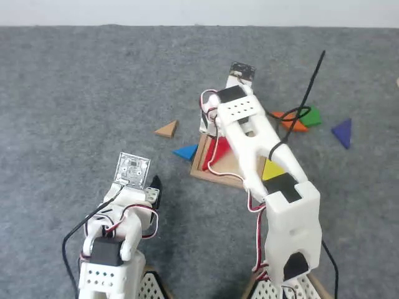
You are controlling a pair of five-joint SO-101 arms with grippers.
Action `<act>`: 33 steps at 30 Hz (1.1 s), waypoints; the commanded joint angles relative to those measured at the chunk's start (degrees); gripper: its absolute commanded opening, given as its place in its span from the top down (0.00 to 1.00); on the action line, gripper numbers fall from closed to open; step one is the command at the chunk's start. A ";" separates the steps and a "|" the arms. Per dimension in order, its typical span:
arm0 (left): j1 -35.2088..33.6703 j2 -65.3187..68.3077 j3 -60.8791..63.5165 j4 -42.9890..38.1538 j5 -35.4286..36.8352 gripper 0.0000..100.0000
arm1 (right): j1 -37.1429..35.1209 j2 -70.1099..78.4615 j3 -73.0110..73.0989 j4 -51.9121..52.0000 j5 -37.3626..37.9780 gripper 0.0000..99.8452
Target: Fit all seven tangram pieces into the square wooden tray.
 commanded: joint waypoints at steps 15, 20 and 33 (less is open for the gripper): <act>0.35 -0.79 -0.66 0.18 0.44 0.89 | -0.75 7.08 -2.73 -2.68 3.34 0.85; 0.35 -0.79 -0.66 0.18 0.44 0.89 | -4.44 7.16 -5.36 -2.59 3.34 0.85; 0.35 -0.79 -0.66 0.18 0.44 0.89 | -4.00 -3.82 -10.99 9.45 8.88 0.85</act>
